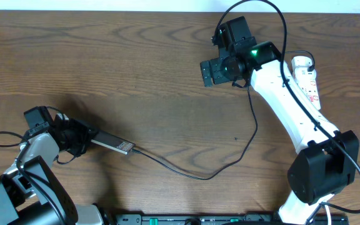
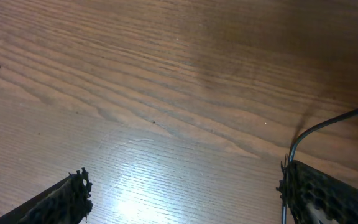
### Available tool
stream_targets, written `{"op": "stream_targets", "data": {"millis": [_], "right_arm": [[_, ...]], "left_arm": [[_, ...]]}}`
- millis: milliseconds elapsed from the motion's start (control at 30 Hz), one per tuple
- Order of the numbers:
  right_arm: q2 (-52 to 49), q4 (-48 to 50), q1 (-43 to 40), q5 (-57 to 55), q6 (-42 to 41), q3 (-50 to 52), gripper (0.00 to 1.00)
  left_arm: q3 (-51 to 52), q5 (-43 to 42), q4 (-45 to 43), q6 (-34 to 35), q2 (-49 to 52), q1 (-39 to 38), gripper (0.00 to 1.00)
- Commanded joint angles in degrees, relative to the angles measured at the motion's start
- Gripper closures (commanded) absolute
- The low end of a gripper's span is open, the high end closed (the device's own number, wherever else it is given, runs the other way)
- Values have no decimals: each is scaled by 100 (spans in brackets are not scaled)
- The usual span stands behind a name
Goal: Plug charger to phone and switch on socket
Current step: 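Lower the phone with the left gripper toward the table, then set the phone flat on the table and open the left gripper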
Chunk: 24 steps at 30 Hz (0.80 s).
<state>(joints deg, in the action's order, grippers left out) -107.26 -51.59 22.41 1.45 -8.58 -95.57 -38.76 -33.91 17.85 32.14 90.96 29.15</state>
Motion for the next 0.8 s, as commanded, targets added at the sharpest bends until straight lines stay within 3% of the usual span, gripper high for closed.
{"op": "stream_targets", "data": {"millis": [0,267,767], "right_arm": [[162,-4,42,-87,-81,-76,1],[162,-7,50,-87,-81,-76,1],[162,-4,57,-87,-81,-76,1]], "left_arm": [[197,916,7,-256,-31,-24,93],[245,916,2,-256,-31,-24,93],[275,909,17,-256,-31,-24,75]]}}
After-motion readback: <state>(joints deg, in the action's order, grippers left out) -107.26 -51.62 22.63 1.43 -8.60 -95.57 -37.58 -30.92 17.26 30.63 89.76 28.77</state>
